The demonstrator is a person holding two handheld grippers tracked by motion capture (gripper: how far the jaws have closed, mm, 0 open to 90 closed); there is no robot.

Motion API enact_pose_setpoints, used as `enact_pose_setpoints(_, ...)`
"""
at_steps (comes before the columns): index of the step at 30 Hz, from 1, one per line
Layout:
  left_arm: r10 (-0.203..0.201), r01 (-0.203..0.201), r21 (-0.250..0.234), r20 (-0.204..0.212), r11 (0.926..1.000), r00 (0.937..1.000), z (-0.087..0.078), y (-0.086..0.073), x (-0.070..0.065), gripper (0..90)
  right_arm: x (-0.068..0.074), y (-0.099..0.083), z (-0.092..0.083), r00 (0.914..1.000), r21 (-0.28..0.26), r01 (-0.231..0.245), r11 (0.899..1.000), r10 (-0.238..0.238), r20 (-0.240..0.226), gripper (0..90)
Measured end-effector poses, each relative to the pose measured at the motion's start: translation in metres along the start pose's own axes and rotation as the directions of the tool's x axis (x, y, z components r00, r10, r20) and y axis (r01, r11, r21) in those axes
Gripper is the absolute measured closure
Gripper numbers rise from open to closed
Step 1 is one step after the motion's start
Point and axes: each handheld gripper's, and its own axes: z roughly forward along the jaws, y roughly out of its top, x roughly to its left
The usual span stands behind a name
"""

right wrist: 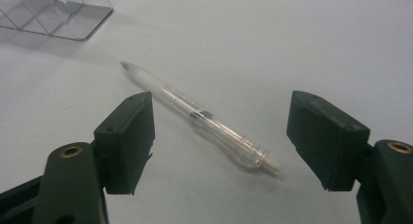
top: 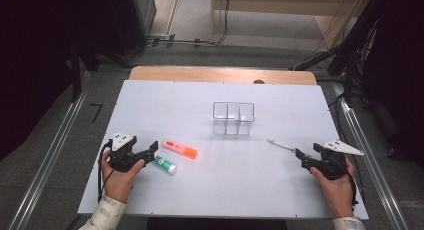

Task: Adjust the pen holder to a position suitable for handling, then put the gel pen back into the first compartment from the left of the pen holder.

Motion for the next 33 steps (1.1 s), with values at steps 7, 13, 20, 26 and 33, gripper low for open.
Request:
enact_pose_setpoints(7, -0.001, 0.001, 0.004, 0.004, 1.0, 1.0, 0.0, 0.0, -0.001, 18.0, 0.0, 0.0, 0.0, 1.0, 0.004, 0.001, 1.0, -0.001, -0.002, 24.4)
enact_pose_setpoints(13, -0.005, 0.005, -0.003, 0.001, 1.0, 1.0, -0.001, 0.001, 0.0, 17.9, 0.0, -0.001, 0.0, 1.0, 0.007, 0.006, 1.0, -0.006, -0.003, 24.4)
enact_pose_setpoints(20, -0.007, 0.007, -0.004, 0.002, 1.0, 1.0, -0.001, 0.0, 0.0, 17.9, 0.0, -0.001, 0.001, 1.0, 0.009, 0.008, 1.0, -0.008, -0.003, 24.4)
enact_pose_setpoints(26, -0.015, 0.015, -0.008, 0.0, 0.9999, 0.9999, -0.002, 0.001, 0.001, 17.9, 0.002, 0.0, 0.005, 0.9996, 0.026, 0.028, 0.999, -0.028, -0.008, 24.4)
enact_pose_setpoints(33, -0.013, 0.013, -0.005, 0.002, 0.9999, 0.9999, -0.001, 0.0, 0.001, 18.0, 0.004, 0.003, 0.014, 0.9983, 0.047, 0.056, 0.997, -0.055, -0.017, 24.4)
